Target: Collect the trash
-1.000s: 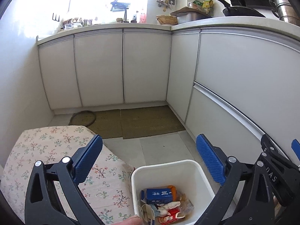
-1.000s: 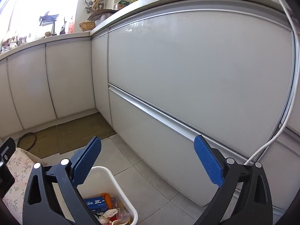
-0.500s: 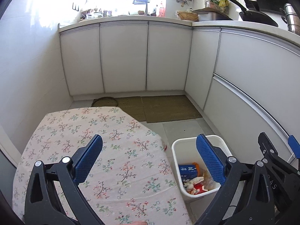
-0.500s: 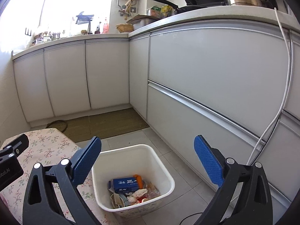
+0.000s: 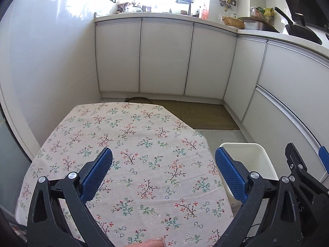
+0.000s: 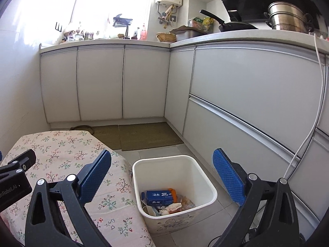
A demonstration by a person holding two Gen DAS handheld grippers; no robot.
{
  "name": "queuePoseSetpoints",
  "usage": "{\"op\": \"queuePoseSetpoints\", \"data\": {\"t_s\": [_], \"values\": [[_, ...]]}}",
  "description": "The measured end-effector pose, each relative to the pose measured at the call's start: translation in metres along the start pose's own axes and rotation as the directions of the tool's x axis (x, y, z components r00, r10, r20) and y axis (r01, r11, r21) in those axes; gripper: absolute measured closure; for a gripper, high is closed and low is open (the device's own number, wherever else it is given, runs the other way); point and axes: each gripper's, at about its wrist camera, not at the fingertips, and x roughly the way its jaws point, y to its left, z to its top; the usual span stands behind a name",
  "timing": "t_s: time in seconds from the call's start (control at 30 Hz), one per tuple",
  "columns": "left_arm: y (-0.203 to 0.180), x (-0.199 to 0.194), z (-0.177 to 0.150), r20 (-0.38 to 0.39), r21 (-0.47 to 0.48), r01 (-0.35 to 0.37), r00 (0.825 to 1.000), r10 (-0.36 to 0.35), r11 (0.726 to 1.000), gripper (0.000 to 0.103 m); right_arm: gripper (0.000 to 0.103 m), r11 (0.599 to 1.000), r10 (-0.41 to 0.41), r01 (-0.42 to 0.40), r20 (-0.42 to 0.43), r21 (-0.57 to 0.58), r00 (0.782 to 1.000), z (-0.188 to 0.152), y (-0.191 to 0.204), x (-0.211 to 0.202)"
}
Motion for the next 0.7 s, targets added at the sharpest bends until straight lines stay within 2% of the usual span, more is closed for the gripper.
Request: {"op": "queuePoseSetpoints", "data": {"t_s": [0.7], "values": [[-0.003, 0.005, 0.0, 0.001, 0.006, -0.008, 1.0, 0.008, 1.0, 0.007, 0.007, 1.0, -0.018, 0.018, 0.001, 0.011, 1.0, -0.005, -0.011, 0.007]]}}
